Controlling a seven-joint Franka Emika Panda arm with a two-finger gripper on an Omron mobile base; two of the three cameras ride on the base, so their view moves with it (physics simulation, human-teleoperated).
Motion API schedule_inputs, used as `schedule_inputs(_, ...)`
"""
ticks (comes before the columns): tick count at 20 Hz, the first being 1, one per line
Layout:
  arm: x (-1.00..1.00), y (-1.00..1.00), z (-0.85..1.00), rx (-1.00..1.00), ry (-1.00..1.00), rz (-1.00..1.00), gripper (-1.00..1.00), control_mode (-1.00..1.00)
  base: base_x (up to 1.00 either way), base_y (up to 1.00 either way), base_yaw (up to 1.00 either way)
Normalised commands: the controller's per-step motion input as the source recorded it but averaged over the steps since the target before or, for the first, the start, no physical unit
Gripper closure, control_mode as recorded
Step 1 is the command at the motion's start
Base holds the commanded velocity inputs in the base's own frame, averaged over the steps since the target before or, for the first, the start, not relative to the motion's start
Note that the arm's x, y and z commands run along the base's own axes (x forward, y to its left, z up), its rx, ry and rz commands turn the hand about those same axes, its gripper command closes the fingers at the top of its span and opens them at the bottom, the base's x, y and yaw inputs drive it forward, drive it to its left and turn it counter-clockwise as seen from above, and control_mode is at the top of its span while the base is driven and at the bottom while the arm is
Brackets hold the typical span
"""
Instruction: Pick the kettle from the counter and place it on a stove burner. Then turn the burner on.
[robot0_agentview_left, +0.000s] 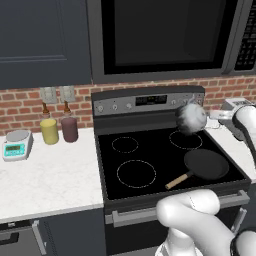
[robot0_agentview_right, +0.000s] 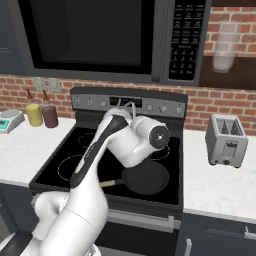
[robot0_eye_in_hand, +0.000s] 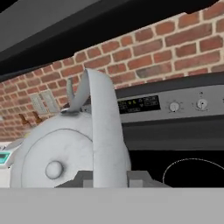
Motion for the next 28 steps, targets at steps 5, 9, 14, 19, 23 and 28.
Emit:
schedule_inputs(5, 0.07, 1.0, -0.01, -0.03, 0.23, 0.05, 1.0, -1.0, 0.0, 0.0, 0.0)
schedule_inputs(9, 0.01, 1.0, -0.19, -0.17, 0.4, 0.03, 1.0, -1.0, 0.0, 0.0, 0.0)
schedule_inputs(14, 0.0, 1.0, -0.47, -0.39, 0.51, 0.01, 1.0, -1.0, 0.0, 0.0, 0.0)
schedule_inputs(19, 0.08, 1.0, -0.77, -0.61, 0.29, 0.0, 1.0, -1.0, 0.0, 0.0, 0.0)
schedule_inputs(23, 0.12, 0.63, -0.37, -0.11, 0.19, 0.08, 1.0, -1.0, 0.0, 0.0, 0.0)
schedule_inputs(28, 0.36, 0.16, -0.34, 0.06, -0.07, 0.01, 1.0, -1.0, 0.0, 0.0, 0.0)
